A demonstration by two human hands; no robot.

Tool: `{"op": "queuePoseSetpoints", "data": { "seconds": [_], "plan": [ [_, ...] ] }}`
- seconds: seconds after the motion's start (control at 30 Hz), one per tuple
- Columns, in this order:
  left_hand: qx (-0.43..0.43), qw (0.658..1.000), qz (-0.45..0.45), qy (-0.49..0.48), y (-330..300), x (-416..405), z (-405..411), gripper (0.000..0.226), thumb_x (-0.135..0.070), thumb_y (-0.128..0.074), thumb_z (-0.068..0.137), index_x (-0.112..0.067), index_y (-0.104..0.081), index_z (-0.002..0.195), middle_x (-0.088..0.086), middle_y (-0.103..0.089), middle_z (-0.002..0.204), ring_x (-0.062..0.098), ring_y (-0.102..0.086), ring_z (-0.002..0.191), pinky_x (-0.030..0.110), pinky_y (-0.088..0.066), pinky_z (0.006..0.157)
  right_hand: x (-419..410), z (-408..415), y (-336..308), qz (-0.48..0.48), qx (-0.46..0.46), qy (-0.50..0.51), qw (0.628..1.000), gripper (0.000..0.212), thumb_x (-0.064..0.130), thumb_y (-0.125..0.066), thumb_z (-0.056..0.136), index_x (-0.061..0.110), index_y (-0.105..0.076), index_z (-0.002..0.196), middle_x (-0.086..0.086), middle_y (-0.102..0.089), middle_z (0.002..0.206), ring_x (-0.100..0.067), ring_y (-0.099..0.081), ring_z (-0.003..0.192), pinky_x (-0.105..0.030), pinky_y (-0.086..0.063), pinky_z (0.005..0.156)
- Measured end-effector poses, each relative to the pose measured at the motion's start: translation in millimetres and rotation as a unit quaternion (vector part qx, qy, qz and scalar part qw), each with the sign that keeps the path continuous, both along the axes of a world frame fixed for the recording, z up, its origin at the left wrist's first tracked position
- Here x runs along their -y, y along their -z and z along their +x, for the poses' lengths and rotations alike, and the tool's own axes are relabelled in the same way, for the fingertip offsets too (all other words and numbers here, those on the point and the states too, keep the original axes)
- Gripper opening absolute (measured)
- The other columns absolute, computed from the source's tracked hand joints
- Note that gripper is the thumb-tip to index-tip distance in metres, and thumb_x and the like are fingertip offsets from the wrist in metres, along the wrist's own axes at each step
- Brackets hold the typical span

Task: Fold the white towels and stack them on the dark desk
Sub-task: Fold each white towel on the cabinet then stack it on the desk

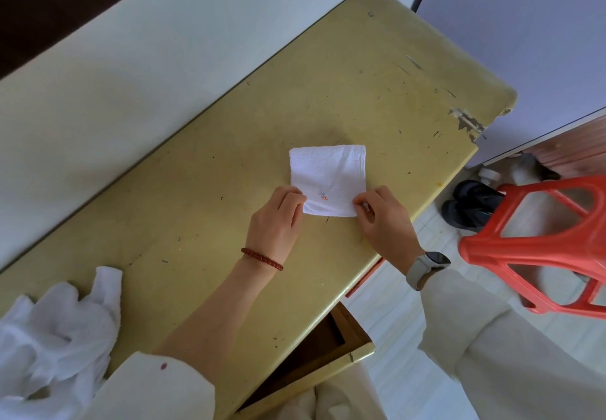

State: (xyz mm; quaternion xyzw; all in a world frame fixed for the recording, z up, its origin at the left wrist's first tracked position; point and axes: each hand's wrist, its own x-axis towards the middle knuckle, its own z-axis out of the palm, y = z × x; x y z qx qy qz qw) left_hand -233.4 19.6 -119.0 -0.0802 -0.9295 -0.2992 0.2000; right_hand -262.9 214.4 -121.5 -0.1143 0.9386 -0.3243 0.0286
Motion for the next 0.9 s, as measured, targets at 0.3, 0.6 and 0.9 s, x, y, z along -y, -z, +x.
{"op": "queuePoseSetpoints", "data": {
  "seconds": [0.3, 0.6, 0.9],
  "plan": [
    [0.000, 1.000, -0.031, 0.001, 5, 4, 0, 0.013, -0.006, -0.045, 0.080, -0.018, -0.046, 0.083, -0.007, -0.054, 0.093, 0.017, -0.055, 0.050, 0.020, -0.040, 0.037, 2, 0, 4, 0.004, -0.030, 0.003, 1.000, 0.006, 0.005, -0.058, 0.080, 0.004, -0.063, 0.082, -0.010, -0.056, 0.079, -0.014, -0.044, 0.063, -0.023, -0.036, 0.056],
    [0.009, 0.996, -0.093, -0.008, 20, 10, 8, 0.019, -0.003, -0.045, 0.077, -0.007, -0.063, 0.071, 0.003, -0.067, 0.079, 0.011, -0.050, 0.074, 0.024, -0.036, 0.062, 1, 2, 4, 0.008, -0.042, -0.006, 0.999, 0.005, 0.003, -0.059, 0.079, 0.002, -0.063, 0.082, -0.010, -0.054, 0.078, -0.012, -0.041, 0.065, -0.023, -0.037, 0.056],
    [0.076, 0.987, -0.142, 0.001, 5, 5, -3, 0.027, -0.029, -0.046, 0.084, -0.017, -0.069, 0.074, 0.003, -0.062, 0.079, 0.022, -0.057, 0.066, 0.026, -0.045, 0.054, 3, -21, -27, -0.124, 0.147, 0.106, 0.976, 0.028, 0.018, -0.053, 0.090, 0.014, -0.053, 0.117, -0.009, -0.063, 0.085, -0.020, -0.057, 0.075, -0.031, -0.049, 0.069]
  ]
}}
